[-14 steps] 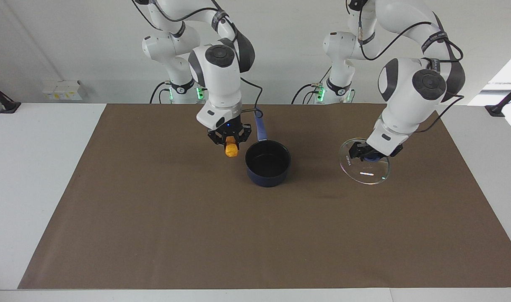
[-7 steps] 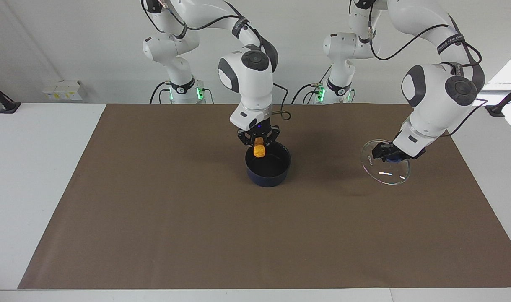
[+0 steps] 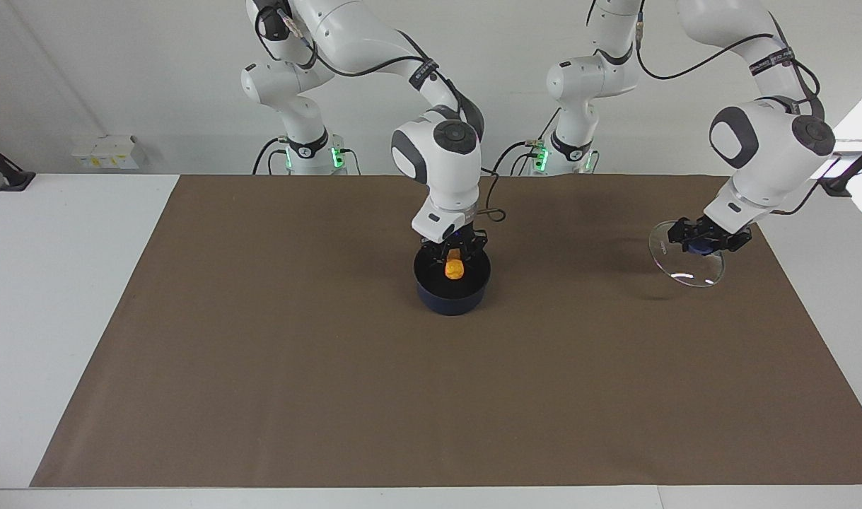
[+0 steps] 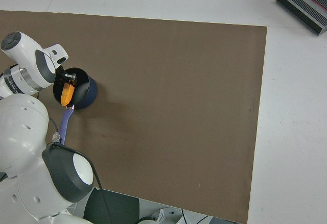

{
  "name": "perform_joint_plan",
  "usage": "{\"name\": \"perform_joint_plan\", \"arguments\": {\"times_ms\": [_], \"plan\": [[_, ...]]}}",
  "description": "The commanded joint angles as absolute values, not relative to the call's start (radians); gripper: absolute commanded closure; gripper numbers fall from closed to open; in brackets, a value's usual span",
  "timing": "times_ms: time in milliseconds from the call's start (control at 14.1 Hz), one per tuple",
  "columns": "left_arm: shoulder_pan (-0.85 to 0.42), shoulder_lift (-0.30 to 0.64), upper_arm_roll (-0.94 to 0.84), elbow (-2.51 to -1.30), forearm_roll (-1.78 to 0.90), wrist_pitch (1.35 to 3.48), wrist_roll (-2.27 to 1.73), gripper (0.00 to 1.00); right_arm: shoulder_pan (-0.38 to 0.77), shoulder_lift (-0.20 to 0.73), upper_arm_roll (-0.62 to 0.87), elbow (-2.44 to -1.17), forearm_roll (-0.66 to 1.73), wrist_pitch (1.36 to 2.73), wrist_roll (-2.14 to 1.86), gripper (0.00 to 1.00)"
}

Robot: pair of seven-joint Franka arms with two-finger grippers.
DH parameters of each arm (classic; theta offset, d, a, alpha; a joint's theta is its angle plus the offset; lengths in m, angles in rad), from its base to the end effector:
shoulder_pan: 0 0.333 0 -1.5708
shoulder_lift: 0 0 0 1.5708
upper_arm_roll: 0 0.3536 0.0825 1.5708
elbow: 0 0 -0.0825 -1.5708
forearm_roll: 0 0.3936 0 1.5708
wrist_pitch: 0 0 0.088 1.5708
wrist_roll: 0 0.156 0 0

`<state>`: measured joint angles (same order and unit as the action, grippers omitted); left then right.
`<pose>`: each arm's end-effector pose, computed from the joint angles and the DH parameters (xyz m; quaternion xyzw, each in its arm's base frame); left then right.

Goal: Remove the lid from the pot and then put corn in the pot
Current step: 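Set the lid down with the left gripper while the right gripper carries corn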

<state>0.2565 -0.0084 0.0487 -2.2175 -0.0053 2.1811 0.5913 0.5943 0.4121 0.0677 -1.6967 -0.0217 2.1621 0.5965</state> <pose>0.5041 0.1584 0.3606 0.9899 -0.1410 -0.0116 0.0082 0.5508 0.4217 0.3426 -0.9990 -0.0353 -0.0194 0.0195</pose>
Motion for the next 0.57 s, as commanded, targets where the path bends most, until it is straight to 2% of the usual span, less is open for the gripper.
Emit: {"name": "perform_joint_plan", "arguments": {"times_ms": [0, 355, 426, 497], "plan": [[0.331, -0.046, 0.037, -2.333, 0.005, 2.305, 0.702, 1.0, 0.597, 0.422, 0.066, -1.704, -0.015, 2.177, 0.604, 0.6], [0.423, -0.014, 0.038, -2.401, 0.005, 2.439, 0.883, 1.0, 0.571, 0.433, 0.066, -1.674, -0.017, 2.177, 0.595, 0.57], [0.423, -0.008, 0.038, -2.393, 0.005, 2.436, 0.89, 0.21, 0.571, 0.436, 0.066, -1.672, -0.015, 2.178, 0.595, 0.57], [0.423, -0.006, 0.038, -2.388, 0.005, 2.431, 0.894, 0.0, 0.569, 0.436, 0.066, -1.674, -0.014, 2.184, 0.594, 0.57]]}}
